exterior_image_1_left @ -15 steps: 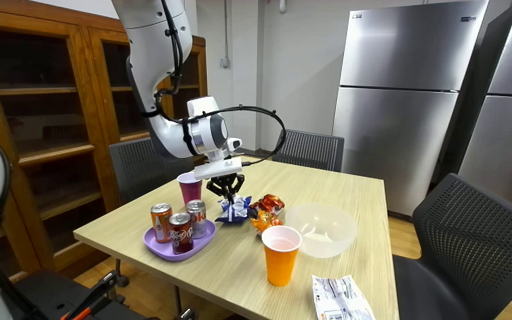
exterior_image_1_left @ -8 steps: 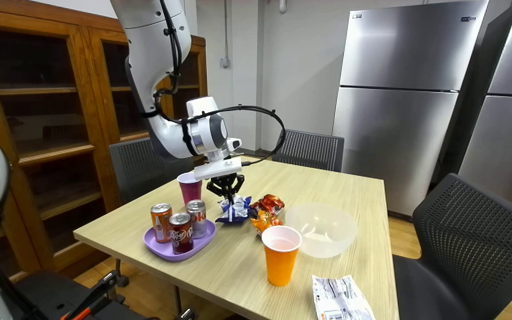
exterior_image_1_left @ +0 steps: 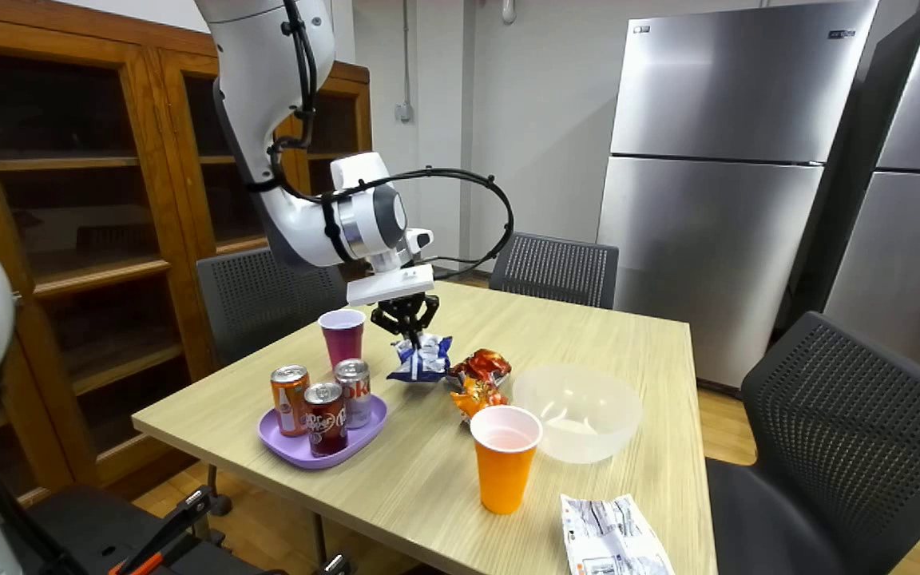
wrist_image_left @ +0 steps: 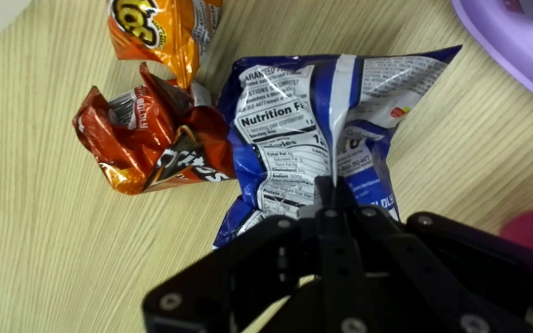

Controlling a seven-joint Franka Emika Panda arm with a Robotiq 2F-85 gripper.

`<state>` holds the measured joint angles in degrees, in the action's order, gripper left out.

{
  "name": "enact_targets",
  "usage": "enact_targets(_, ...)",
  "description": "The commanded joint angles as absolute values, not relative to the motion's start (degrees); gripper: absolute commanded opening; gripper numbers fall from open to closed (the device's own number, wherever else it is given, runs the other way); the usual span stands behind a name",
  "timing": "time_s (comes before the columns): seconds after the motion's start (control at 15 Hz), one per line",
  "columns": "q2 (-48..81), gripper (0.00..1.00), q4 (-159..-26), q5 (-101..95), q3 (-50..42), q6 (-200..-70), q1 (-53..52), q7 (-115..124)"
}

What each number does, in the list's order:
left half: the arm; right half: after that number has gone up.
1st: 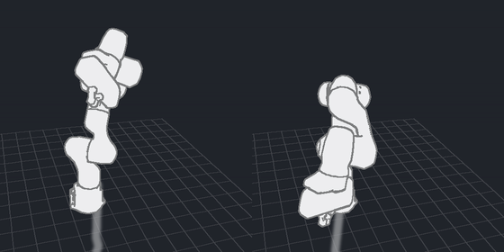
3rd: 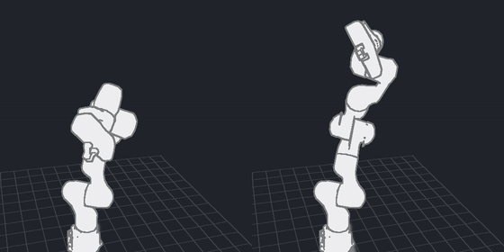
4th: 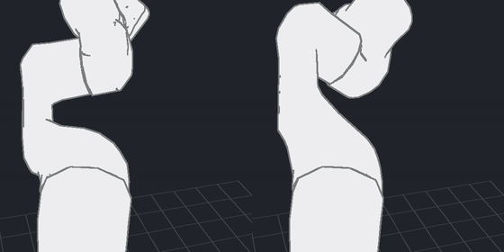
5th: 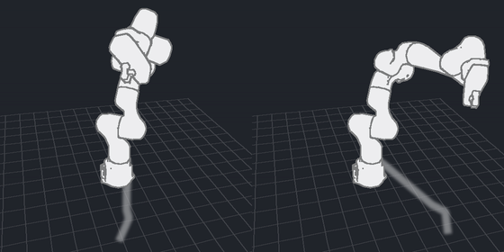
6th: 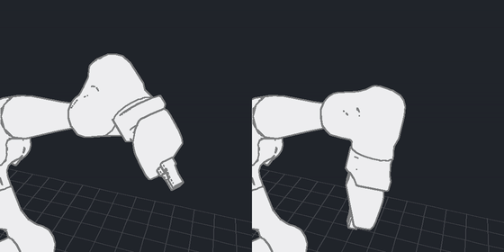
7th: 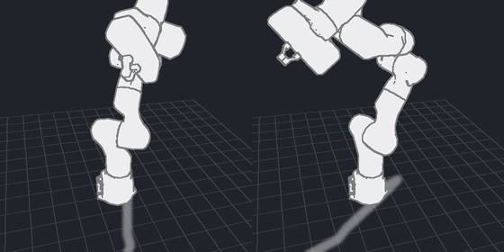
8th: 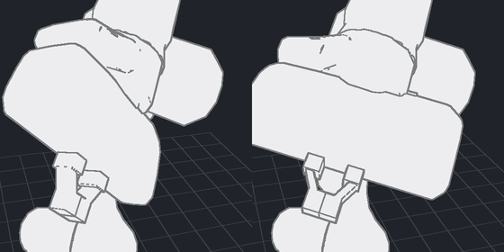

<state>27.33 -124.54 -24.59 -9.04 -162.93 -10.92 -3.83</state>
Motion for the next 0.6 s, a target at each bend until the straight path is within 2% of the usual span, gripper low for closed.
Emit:
enact_targets(0.0, 21.22, 0.00, -128.19, -26.03, -9.45, -162.56, -11.10, -2.79)
enact_targets(0.53, 12.93, 0.00, -131.75, -25.98, -9.25, -162.86, -8.66, -2.76)
